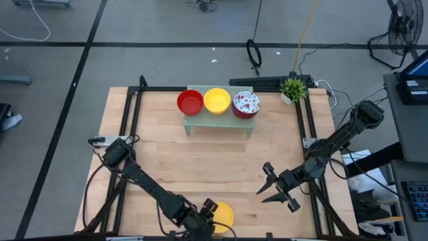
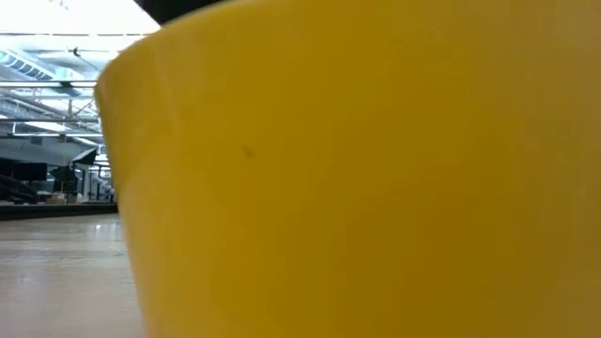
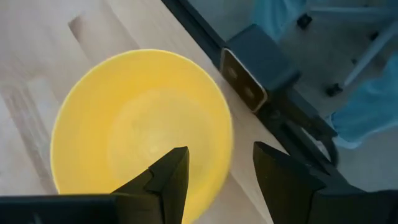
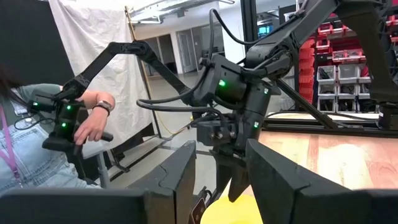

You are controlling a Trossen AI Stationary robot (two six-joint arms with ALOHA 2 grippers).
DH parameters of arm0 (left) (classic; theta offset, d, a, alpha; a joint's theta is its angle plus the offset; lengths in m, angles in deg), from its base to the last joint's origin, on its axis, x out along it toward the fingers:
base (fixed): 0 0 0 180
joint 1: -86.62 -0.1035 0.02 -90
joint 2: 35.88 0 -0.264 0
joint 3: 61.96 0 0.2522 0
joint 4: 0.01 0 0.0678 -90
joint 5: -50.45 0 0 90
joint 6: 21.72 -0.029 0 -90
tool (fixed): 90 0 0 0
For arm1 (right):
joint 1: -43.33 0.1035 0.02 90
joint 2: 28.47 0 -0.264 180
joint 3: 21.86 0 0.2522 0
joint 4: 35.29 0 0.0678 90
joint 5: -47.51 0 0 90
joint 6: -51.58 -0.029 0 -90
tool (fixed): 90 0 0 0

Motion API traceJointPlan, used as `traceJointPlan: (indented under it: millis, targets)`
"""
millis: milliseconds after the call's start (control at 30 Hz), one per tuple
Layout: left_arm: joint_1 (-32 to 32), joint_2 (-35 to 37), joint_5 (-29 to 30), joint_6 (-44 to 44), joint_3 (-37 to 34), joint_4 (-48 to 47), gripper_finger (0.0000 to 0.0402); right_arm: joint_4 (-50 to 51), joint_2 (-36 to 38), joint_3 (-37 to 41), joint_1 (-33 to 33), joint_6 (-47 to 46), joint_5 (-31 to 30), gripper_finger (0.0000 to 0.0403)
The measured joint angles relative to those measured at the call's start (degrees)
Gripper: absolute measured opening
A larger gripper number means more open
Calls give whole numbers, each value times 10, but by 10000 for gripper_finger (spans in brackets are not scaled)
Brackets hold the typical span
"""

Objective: Pick & Place Mini bowls
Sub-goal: Stack the yellow bowl on the yellow bowl on the shelf

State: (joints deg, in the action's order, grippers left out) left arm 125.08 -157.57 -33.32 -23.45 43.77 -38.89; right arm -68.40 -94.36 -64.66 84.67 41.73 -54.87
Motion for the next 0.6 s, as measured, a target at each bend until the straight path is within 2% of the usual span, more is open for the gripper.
traceJointPlan:
  millis: [500, 600]
  targets:
    - [-2, -35, 41, 7, 0, -18, 183, 8, 0, 0, 0, 0, 0, 132]
    - [0, -35, 59, 6, 0, -17, 163, 15, 0, 0, 0, 0, 0, 132]
